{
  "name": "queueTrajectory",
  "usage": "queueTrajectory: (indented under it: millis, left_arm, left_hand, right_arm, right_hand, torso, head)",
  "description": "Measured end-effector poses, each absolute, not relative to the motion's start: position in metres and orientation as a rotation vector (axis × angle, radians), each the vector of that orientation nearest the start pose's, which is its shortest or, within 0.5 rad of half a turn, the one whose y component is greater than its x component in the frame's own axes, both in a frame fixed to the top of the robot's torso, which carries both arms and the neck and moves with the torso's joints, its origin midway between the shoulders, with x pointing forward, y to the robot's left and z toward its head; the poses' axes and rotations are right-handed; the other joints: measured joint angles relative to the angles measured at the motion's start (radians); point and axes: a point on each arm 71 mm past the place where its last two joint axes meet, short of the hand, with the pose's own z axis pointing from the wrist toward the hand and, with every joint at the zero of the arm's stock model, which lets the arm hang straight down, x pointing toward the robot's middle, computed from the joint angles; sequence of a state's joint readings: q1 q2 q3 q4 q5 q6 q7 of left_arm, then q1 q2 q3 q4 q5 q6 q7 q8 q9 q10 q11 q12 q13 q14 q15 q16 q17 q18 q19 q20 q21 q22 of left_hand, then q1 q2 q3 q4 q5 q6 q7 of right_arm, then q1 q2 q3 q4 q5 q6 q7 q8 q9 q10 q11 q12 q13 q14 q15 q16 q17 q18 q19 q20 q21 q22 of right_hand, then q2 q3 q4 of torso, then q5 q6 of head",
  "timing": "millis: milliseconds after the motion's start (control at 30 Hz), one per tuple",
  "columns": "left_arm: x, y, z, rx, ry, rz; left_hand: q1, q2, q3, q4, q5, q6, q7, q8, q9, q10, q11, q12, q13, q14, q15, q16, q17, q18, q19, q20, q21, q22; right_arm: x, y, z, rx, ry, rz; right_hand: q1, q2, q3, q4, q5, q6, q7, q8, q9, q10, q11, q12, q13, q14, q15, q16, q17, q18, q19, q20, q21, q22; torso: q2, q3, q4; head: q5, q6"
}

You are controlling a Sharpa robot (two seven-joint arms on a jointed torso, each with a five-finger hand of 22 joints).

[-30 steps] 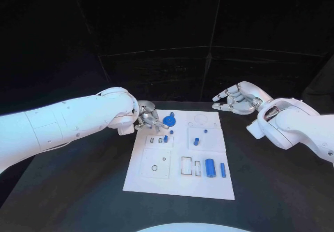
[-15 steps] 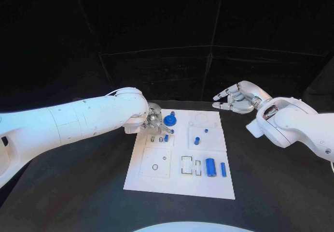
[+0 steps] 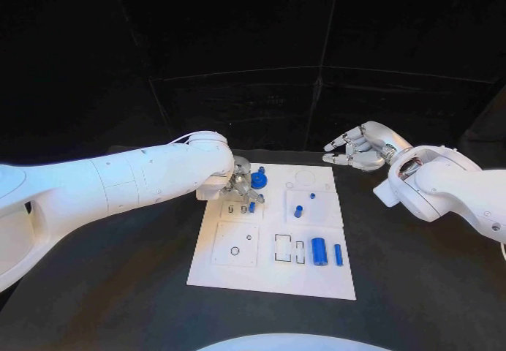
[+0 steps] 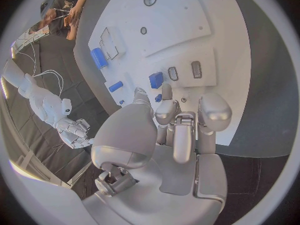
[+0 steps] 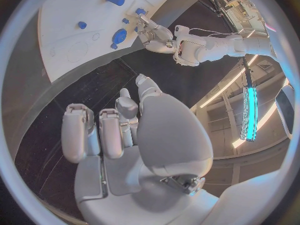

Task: Assemble the parts on the task board

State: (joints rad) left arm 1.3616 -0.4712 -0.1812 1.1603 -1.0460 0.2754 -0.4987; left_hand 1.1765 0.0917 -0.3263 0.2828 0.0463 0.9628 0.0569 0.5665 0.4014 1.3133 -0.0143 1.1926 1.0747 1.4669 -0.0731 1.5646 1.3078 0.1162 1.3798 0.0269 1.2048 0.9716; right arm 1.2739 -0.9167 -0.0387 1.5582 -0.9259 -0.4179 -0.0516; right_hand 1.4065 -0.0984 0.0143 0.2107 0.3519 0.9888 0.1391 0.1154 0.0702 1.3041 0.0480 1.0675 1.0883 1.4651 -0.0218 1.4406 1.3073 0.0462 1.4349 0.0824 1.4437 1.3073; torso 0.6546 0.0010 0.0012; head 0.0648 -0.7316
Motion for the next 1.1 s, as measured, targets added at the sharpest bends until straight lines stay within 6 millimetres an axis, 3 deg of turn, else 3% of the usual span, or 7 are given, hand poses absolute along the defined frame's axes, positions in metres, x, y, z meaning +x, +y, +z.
queueTrajectory:
  millis: [800, 1100]
  left_arm:
    - [0.5400, 0.1268, -0.2136, 0.059, 2.413, -0.289]
    - [0.5393, 0.1258, -0.2142, 0.064, 2.416, -0.290]
  left_hand:
    - [0.028, 0.004, 0.003, -0.009, 0.000, -0.014, 0.000, 0.012, 0.008, 0.000, 0.000, 0.000, 0.002, 0.000, 0.000, 0.000, 0.000, 0.000, -0.010, 0.003, 0.012, 0.013]
    - [0.057, 0.002, 0.008, -0.031, 0.000, -0.018, 0.004, 0.023, 0.014, 0.000, 0.000, 0.004, 0.004, 0.000, 0.000, 0.000, 0.000, 0.000, -0.014, 0.007, 0.017, 0.019]
  right_arm:
    - [0.4973, -0.2312, -0.1469, 0.373, 1.624, 0.860]
    - [0.4979, -0.2311, -0.1472, 0.373, 1.626, 0.858]
  right_hand:
    - [0.000, 0.000, -0.005, -0.006, 0.035, -0.003, -0.003, 0.000, 0.000, 0.000, 0.000, 0.000, -0.003, 0.000, 0.000, 0.000, 0.000, 0.000, 0.000, 0.000, 0.000, -0.001]
    - [0.000, 0.000, -0.005, -0.006, 0.035, -0.003, -0.003, 0.000, 0.000, 0.000, 0.000, 0.000, -0.003, 0.000, 0.000, 0.000, 0.001, 0.000, 0.000, 0.000, 0.000, -0.001]
  torso:
    - [0.000, -0.0012, 0.0001]
    - [0.000, -0.0004, 0.0007]
  head:
    - [-0.002, -0.013]
    - [-0.001, -0.014]
